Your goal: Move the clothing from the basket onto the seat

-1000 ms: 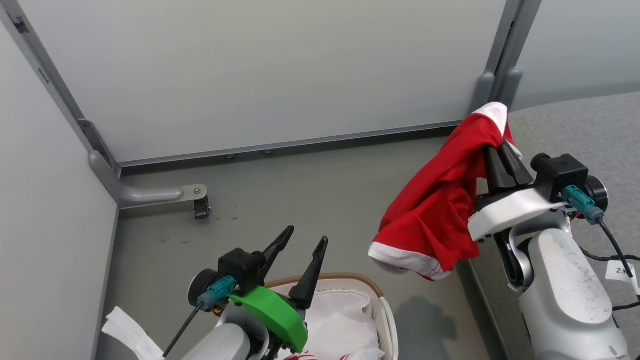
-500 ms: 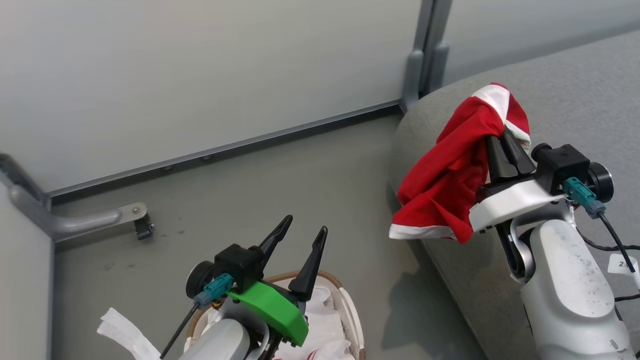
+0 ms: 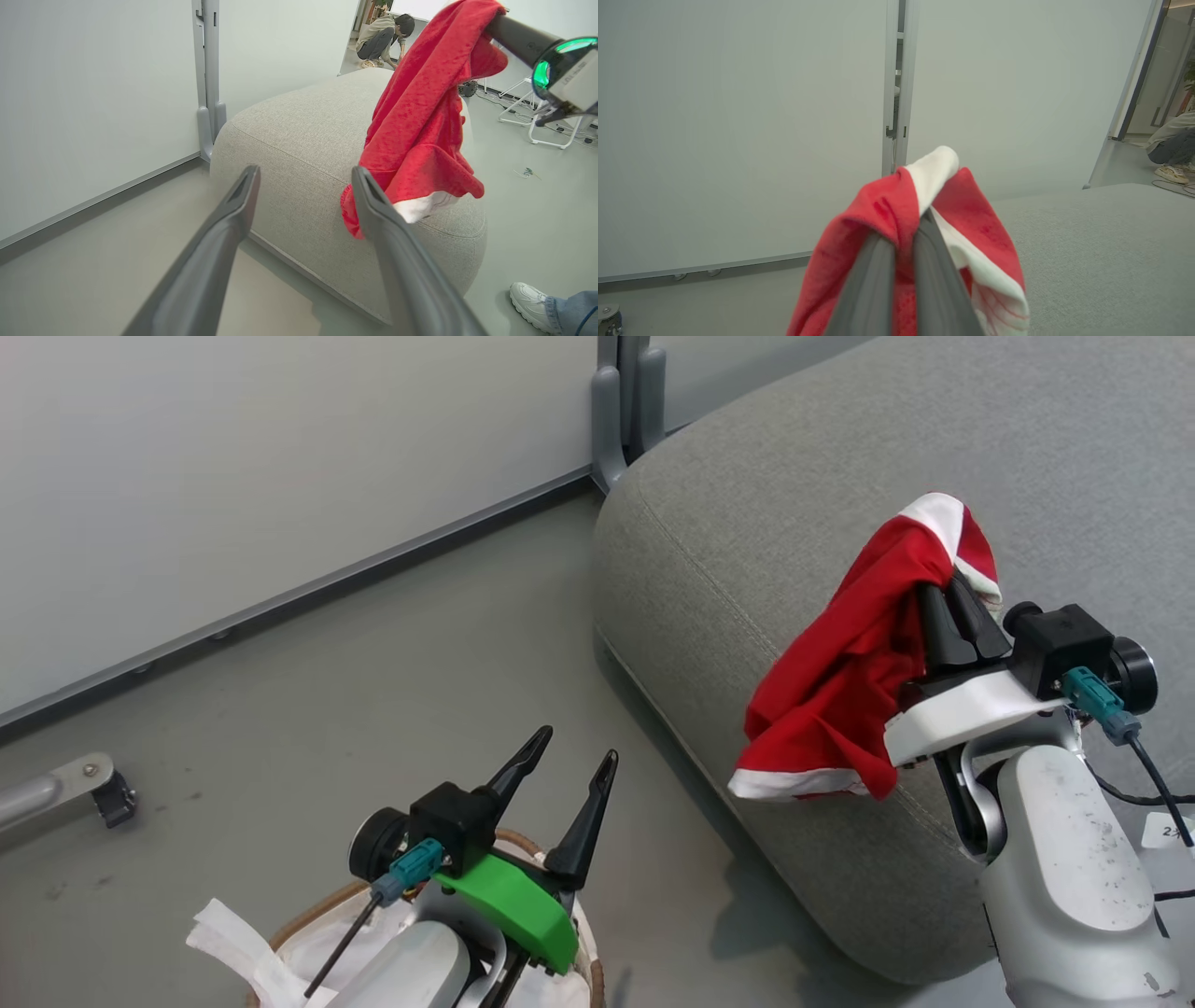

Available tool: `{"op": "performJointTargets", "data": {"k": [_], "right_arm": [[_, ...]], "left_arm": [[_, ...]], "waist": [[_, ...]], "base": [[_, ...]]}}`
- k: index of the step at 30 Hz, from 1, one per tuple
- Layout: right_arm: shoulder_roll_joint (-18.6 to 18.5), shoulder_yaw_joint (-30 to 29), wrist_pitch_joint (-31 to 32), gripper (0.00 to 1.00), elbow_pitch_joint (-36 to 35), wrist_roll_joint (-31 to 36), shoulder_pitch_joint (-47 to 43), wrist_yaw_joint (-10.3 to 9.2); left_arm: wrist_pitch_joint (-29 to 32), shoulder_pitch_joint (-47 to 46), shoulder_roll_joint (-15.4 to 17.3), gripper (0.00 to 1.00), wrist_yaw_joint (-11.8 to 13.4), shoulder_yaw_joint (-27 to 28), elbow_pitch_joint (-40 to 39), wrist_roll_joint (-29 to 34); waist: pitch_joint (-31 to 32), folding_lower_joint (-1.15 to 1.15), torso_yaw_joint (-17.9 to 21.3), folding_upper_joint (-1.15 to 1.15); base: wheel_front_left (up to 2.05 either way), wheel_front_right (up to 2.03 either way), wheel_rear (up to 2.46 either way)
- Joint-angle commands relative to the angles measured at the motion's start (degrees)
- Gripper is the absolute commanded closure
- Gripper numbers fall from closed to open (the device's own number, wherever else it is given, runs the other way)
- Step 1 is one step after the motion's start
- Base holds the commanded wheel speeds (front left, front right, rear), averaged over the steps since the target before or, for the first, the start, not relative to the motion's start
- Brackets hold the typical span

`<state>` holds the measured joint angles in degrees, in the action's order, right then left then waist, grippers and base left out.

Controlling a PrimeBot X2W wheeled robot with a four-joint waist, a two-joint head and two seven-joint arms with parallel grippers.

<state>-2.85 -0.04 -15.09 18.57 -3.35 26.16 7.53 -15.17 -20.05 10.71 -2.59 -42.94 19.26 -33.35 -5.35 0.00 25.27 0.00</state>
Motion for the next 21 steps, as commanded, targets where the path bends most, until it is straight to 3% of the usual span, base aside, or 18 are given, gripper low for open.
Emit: {"op": "performJointTargets", "data": {"k": [1, 11, 17, 21], "right_arm": [[-0.1, 0.2, -0.1, 1.0, -0.2, 0.8, -0.7, -0.08], [-0.1, 0.5, -0.1, 1.0, 2.2, 4.6, 6.4, -0.08], [-2.9, -3.8, -0.1, 1.0, 5.7, 7.9, 19.7, -0.08], [-7.2, -6.3, 0.0, 1.0, 9.9, 9.4, 30.9, -0.08]], "left_arm": [[0.0, -0.7, 0.5, 0.0, -0.3, 0.0, 0.0, 0.3], [1.0, -2.0, 1.4, 0.0, 0.0, -0.5, -0.8, 0.9], [2.1, -4.1, 3.0, 0.0, 0.7, 0.2, -2.4, 1.1], [2.9, -6.1, 4.0, 0.0, 1.1, 0.4, -4.0, 2.1]], "waist": [[-1.6, 0.0, 1.5, 0.0], [-4.4, 0.0, -1.4, 0.0], [-8.8, 0.0, -5.3, 0.0], [-12.5, 0.0, -8.4, 0.0]], "base": [[0.0, 0.0, 0.0], [0.0, 0.0, 0.0], [0.0, 0.0, 0.0], [0.0, 0.0, 0.0]]}}
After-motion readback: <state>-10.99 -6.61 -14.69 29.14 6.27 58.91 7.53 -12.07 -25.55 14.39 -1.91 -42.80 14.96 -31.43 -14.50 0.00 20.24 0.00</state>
